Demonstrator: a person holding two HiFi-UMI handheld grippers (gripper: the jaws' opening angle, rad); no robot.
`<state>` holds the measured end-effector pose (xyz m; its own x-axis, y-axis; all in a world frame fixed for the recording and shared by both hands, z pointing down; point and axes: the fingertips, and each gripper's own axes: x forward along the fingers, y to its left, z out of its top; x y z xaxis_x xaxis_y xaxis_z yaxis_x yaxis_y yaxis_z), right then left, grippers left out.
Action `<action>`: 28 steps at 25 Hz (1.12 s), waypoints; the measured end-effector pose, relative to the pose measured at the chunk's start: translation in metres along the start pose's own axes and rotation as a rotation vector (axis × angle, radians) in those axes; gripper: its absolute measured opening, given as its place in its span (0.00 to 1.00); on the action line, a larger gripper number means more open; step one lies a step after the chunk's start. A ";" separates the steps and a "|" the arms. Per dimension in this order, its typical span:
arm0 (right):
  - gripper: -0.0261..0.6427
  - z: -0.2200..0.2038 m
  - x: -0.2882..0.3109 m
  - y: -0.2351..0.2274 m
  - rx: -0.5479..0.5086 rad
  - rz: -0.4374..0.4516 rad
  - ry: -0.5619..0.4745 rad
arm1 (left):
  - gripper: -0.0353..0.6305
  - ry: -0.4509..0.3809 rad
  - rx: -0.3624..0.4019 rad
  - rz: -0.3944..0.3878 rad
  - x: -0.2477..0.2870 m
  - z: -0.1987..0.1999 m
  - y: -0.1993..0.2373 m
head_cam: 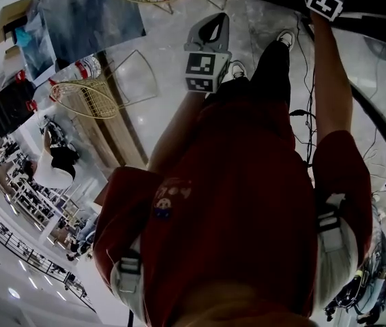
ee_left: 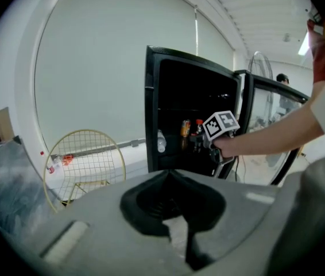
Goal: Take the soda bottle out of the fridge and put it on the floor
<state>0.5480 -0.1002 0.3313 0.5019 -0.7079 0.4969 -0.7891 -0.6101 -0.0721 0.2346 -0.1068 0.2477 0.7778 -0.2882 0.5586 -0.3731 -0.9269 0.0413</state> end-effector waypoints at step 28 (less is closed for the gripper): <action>0.48 -0.082 -0.240 0.143 -0.067 0.101 0.014 | 0.05 -0.142 -0.030 -0.034 -0.112 -0.034 0.017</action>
<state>0.2854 0.0120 0.2727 0.4139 -0.7591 0.5024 -0.8575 -0.5104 -0.0648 0.1243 -0.0821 0.2143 0.8531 -0.2894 0.4340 -0.3583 -0.9298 0.0844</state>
